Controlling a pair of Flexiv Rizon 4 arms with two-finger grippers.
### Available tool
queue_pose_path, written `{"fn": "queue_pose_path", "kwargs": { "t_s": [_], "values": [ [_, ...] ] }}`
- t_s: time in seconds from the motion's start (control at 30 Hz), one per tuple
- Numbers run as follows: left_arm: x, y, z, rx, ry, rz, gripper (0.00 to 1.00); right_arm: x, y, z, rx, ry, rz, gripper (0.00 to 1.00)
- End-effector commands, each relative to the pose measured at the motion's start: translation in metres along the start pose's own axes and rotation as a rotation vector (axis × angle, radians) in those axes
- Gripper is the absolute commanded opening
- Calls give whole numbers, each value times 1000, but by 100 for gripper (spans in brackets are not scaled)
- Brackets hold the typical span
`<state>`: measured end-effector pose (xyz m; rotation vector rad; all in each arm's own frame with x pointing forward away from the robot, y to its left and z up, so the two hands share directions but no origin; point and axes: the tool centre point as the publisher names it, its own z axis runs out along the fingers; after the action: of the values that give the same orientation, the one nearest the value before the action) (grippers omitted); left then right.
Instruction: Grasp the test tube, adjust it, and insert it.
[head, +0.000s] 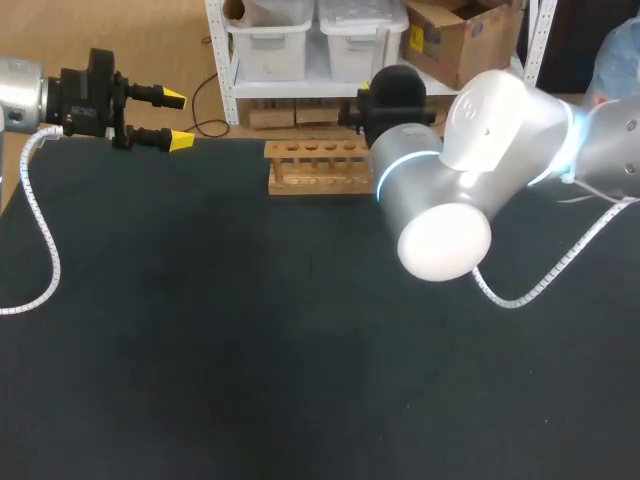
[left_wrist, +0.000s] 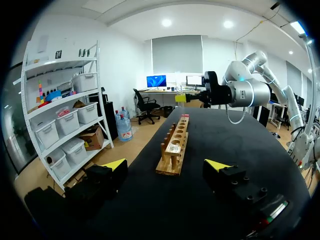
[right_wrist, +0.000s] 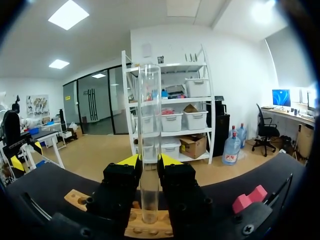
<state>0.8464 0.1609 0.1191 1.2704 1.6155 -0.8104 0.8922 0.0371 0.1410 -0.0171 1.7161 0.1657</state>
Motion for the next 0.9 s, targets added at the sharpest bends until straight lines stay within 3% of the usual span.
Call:
{"fn": "queue_pose_path", "kwargs": {
  "t_s": [0.03,0.9],
  "values": [
    [1,0,0,0,-4,3,100,7,1,3,-10,0,8,0],
    [1,0,0,0,-4,3,100,52,-2,8,-11,47,48,0]
  ]
}}
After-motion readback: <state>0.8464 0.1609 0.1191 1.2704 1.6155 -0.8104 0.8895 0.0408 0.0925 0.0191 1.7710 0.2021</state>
